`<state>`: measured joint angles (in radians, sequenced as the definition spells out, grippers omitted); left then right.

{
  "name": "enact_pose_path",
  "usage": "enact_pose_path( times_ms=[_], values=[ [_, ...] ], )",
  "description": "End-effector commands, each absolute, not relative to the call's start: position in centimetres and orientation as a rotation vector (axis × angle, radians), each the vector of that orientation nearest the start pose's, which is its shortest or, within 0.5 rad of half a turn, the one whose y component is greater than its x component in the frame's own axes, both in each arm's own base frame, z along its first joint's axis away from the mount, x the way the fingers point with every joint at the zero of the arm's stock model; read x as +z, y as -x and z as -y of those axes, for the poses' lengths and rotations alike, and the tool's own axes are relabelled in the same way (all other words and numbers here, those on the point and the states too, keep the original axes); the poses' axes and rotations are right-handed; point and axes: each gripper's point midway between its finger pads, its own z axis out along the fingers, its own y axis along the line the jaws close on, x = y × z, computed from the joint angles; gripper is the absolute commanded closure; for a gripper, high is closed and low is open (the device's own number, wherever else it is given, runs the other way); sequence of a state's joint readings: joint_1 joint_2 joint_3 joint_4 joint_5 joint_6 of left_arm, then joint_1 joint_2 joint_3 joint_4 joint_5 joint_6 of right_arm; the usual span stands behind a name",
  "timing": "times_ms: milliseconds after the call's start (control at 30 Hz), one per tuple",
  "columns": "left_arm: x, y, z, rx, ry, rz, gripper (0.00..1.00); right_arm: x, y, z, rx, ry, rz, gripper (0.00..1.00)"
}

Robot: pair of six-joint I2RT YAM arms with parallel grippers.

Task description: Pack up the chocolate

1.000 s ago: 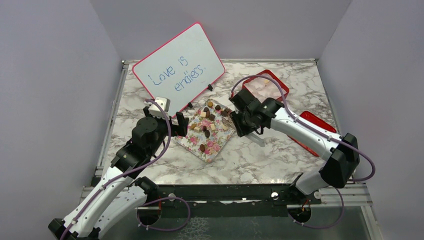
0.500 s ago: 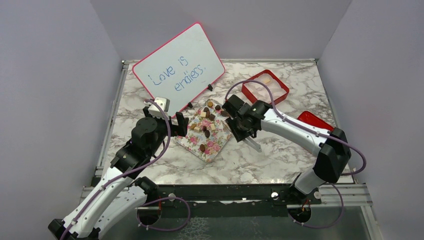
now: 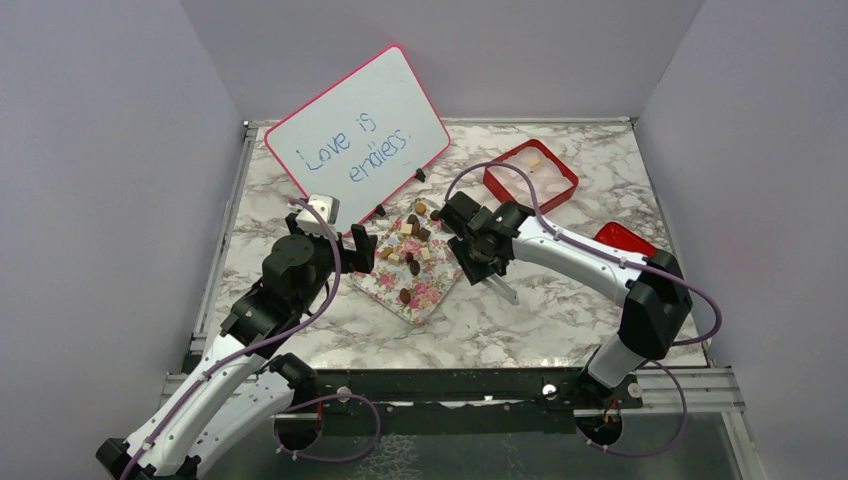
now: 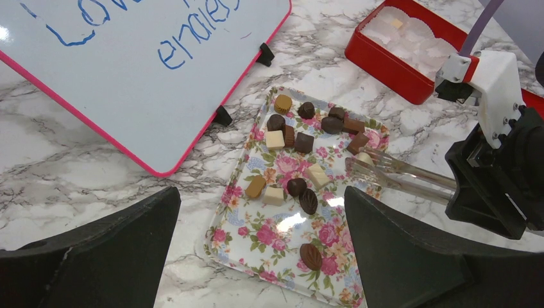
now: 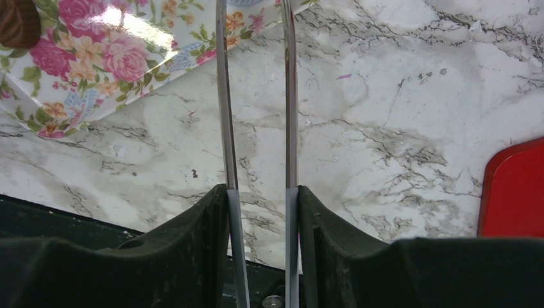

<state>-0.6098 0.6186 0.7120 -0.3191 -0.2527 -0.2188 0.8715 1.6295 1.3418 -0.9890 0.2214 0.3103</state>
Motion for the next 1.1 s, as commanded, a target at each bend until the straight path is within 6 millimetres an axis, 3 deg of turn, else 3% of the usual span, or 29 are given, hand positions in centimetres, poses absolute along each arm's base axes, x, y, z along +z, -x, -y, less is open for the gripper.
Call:
enact_pose_path(
  times_ms=[0,267,733,1067],
  values=[
    [25.6,-24.5,12.4,-0.348,-0.162,-1.781,0.01,12.4,-23.7,-23.6,-0.039,0.706,-2.634,0.58],
    [25.5,-24.5,12.4,-0.348,-0.164,-1.785,0.01,13.3,-24.1,-23.4,-0.044,0.672,-2.601,0.74],
    [25.5,-24.5,12.6,-0.354,-0.169,-1.786,0.01,16.6,-25.3,-23.2,-0.055,0.628,-2.522,0.76],
    [25.5,-24.4,12.7,-0.362,-0.176,-1.787,0.01,20.5,-29.0,-21.8,-0.100,0.535,-2.437,0.76]
  ],
)
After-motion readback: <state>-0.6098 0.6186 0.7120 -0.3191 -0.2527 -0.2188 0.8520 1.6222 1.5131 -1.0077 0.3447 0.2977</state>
